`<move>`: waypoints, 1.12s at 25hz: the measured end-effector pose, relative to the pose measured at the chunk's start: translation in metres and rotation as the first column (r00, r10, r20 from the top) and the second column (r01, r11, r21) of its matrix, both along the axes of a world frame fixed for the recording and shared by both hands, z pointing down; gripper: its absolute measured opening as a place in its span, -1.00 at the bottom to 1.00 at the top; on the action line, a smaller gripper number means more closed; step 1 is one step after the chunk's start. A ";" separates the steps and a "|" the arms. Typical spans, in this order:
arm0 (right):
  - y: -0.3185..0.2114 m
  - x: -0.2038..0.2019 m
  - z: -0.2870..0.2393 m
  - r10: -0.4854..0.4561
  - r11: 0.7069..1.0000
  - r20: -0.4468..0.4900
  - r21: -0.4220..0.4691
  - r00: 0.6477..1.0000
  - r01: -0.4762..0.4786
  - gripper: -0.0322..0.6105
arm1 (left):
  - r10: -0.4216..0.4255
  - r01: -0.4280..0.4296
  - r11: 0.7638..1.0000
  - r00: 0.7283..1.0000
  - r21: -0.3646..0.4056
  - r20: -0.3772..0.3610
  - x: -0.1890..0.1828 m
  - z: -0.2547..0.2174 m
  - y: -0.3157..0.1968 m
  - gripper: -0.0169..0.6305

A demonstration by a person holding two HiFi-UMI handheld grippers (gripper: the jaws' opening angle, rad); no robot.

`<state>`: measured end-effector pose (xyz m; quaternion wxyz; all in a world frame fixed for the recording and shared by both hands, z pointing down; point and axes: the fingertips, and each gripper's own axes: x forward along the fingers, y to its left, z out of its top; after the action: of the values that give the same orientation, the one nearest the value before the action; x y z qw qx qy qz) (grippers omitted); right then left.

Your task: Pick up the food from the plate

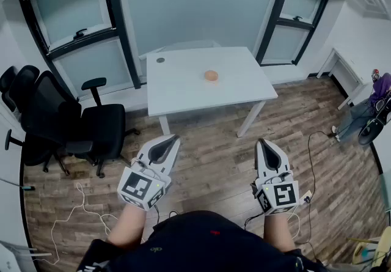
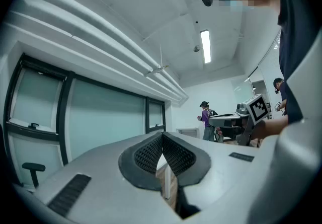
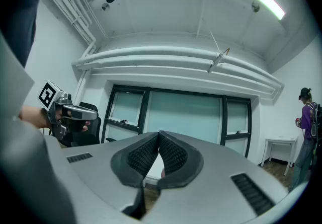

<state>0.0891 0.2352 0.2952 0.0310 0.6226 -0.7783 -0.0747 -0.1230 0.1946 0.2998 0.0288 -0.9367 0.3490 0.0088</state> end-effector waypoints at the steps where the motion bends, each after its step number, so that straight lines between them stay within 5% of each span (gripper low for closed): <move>1: 0.002 0.000 -0.001 0.000 1.000 0.002 0.001 1.000 0.000 -0.82 | 0.003 -0.003 1.000 1.000 -0.001 0.000 0.001 0.000 0.002 -0.88; 20: 0.009 0.011 -0.004 -0.038 0.999 0.064 0.034 0.997 0.036 -0.82 | 0.020 -0.020 1.000 1.000 -0.015 0.010 0.018 0.004 0.017 -0.88; 28: 0.020 0.046 0.003 -0.083 0.997 0.070 0.012 0.994 0.083 -0.82 | 0.007 -0.006 0.999 0.999 -0.036 0.041 0.062 0.011 0.031 -0.88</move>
<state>0.1351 0.2556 0.2986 -0.0024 0.5922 -0.8038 -0.0571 -0.0613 0.2261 0.3110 0.0192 -0.9381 0.3454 -0.0165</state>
